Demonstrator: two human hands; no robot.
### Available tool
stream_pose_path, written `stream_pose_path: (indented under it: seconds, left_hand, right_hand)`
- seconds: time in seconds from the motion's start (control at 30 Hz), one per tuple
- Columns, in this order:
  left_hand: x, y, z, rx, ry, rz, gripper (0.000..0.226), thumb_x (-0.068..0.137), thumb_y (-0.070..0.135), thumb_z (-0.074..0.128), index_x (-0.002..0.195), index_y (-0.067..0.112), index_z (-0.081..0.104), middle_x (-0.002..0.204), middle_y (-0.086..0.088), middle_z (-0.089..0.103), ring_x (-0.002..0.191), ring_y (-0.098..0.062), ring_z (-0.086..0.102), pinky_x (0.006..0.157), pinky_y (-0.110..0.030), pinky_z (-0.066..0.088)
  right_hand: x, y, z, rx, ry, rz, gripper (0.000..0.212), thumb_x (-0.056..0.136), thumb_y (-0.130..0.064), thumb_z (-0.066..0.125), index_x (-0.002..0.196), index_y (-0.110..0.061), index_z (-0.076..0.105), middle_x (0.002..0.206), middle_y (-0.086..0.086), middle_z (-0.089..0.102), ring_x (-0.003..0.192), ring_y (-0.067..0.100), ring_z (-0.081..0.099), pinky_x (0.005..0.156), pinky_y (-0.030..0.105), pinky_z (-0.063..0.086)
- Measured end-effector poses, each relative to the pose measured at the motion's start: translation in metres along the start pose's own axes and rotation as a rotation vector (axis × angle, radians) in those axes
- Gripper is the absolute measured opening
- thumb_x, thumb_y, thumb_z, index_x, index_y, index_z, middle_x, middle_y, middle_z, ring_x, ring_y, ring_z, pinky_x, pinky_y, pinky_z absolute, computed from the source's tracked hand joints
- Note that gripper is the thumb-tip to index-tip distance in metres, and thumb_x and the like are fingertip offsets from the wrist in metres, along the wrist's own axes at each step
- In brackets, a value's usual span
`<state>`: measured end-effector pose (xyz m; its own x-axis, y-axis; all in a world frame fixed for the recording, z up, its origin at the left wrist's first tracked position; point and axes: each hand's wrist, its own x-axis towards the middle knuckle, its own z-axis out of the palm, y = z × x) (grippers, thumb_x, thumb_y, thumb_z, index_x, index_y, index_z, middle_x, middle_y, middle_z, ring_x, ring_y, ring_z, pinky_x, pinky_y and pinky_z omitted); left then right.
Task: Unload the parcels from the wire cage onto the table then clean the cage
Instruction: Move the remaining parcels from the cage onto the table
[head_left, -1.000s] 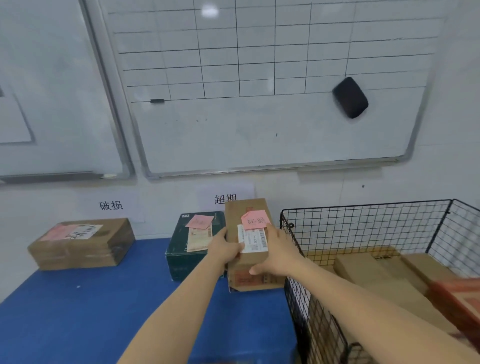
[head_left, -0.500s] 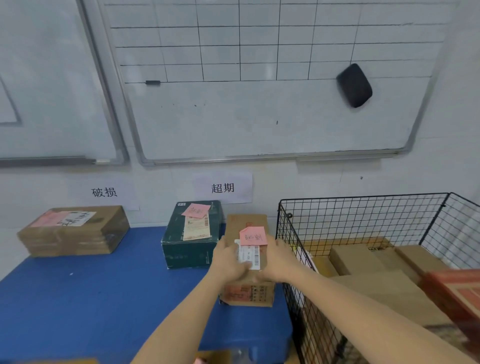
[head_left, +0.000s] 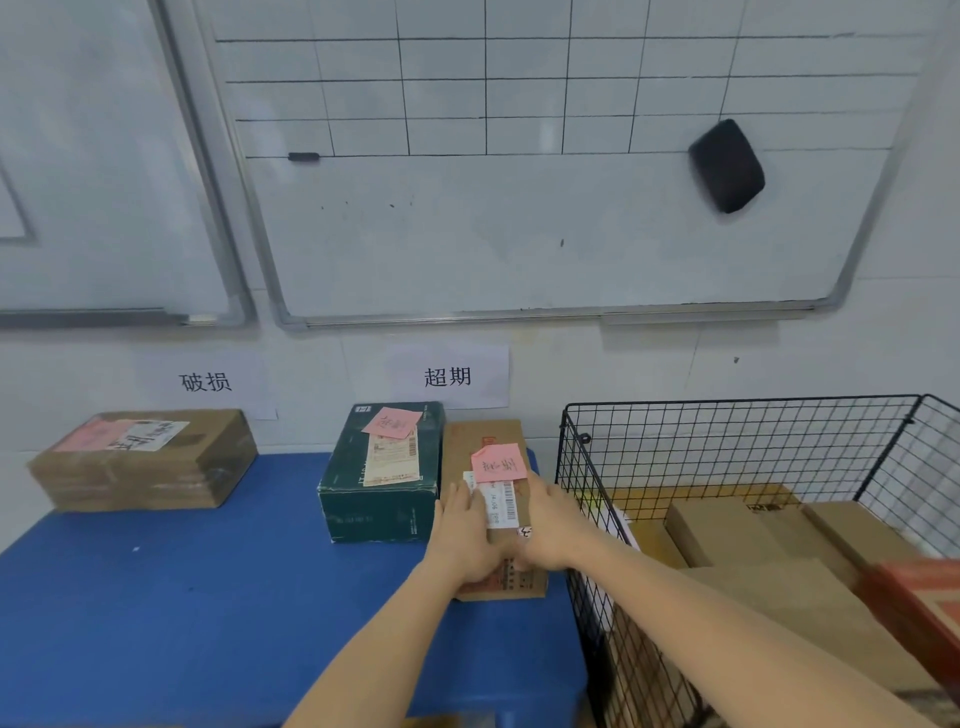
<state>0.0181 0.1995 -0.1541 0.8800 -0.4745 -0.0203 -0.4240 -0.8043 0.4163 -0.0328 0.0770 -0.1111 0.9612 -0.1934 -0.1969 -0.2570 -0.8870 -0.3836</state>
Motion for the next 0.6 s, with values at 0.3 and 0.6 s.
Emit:
stream_pose_path:
  seconds: [0.3, 0.6]
  left_hand:
    - [0.024, -0.009, 0.001, 0.063, 0.049, 0.032, 0.085, 0.089, 0.059, 0.045, 0.150, 0.006, 0.016, 0.159, -0.009, 0.008, 0.147, -0.024, 0.000, 0.120, -0.040, 0.001]
    - [0.039, -0.009, -0.004, 0.135, -0.041, 0.022, 0.079, 0.098, 0.048, 0.034, 0.150, 0.000, -0.002, 0.159, -0.015, -0.006, 0.146, -0.028, -0.011, 0.117, -0.038, -0.006]
  right_hand:
    - [0.044, 0.003, 0.015, 0.022, -0.023, 0.076, 0.094, 0.084, -0.012, 0.064, 0.152, -0.020, -0.001, 0.143, 0.017, 0.031, 0.129, 0.034, 0.039, 0.104, 0.041, 0.042]
    - [0.070, -0.003, 0.023, -0.007, -0.106, 0.123, 0.084, 0.090, -0.001, 0.056, 0.151, -0.001, -0.002, 0.155, 0.023, 0.004, 0.130, 0.032, 0.042, 0.103, 0.033, 0.043]
